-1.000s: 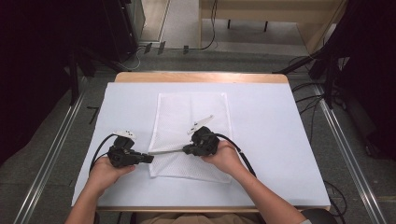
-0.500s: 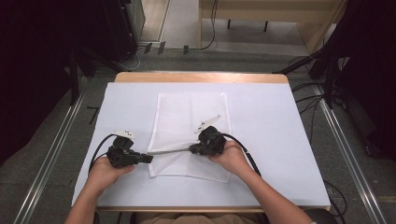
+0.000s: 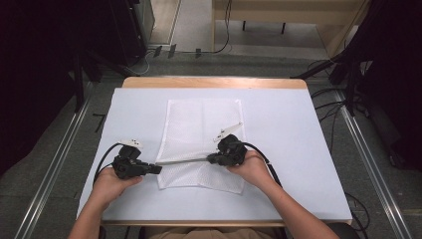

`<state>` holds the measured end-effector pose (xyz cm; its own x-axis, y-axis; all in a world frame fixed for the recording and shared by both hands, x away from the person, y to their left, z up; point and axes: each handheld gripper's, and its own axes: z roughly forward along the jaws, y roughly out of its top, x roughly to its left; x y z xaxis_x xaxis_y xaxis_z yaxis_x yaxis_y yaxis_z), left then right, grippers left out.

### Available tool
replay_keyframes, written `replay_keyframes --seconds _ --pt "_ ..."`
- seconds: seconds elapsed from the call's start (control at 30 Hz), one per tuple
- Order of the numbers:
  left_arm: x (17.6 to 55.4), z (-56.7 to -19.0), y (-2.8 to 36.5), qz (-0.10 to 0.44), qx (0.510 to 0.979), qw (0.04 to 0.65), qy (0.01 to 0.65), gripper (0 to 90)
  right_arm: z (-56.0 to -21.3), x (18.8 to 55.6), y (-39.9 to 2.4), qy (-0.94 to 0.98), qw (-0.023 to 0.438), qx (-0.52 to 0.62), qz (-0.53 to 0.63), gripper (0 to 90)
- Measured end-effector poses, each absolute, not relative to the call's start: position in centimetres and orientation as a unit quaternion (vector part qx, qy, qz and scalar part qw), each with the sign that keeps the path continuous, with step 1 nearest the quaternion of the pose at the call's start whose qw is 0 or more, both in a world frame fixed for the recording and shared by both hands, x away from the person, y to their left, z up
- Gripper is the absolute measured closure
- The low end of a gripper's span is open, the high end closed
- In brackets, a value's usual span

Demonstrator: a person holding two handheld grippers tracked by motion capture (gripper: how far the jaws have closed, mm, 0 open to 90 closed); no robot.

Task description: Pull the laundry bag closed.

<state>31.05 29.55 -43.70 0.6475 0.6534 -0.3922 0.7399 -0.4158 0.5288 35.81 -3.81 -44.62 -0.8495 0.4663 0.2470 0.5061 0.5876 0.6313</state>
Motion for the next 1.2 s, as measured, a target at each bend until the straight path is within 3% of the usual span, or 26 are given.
replay_keyframes --seconds 1.2 --pt "30.9 -43.8 29.9 -0.068 0.839 0.344 0.416 88.7 -44.8 35.7 -7.9 -0.886 0.023 -0.297 -0.356 88.3"
